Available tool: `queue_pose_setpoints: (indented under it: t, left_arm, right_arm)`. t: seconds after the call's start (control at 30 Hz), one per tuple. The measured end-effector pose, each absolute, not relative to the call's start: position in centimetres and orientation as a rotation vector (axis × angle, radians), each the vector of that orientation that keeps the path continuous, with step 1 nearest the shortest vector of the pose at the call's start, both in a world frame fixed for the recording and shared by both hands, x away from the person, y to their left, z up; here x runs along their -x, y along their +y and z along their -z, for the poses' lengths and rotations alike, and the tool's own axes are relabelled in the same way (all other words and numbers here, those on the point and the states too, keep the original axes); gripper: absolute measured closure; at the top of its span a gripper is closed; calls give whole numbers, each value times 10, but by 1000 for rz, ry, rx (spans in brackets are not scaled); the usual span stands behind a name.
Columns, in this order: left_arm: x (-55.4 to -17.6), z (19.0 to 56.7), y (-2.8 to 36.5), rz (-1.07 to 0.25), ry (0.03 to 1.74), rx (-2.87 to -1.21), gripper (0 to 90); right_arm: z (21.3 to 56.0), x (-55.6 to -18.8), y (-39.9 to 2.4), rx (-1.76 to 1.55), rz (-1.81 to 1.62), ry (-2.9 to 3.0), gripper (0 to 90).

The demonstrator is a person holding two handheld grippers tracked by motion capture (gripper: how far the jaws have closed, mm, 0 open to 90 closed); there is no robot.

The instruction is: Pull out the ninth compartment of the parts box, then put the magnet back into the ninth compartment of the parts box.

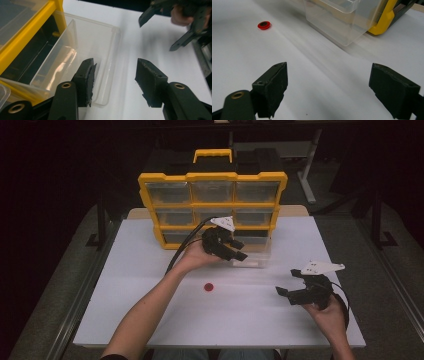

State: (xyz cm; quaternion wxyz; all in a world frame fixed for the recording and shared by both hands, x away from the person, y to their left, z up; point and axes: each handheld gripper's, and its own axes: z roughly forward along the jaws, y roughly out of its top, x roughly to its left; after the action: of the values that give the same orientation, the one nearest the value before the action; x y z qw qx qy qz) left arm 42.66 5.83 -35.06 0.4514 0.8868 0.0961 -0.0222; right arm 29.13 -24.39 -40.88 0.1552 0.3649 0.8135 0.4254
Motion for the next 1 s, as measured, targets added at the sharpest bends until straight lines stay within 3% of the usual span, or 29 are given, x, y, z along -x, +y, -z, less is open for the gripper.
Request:
queue_pose_setpoints:
  t: [1.0]
  left_arm:
    - [-393, 345, 119, -30, 325, -2134, 391]
  right_arm:
    - [415, -293, -240, -1040, -1198, 2359, 146]
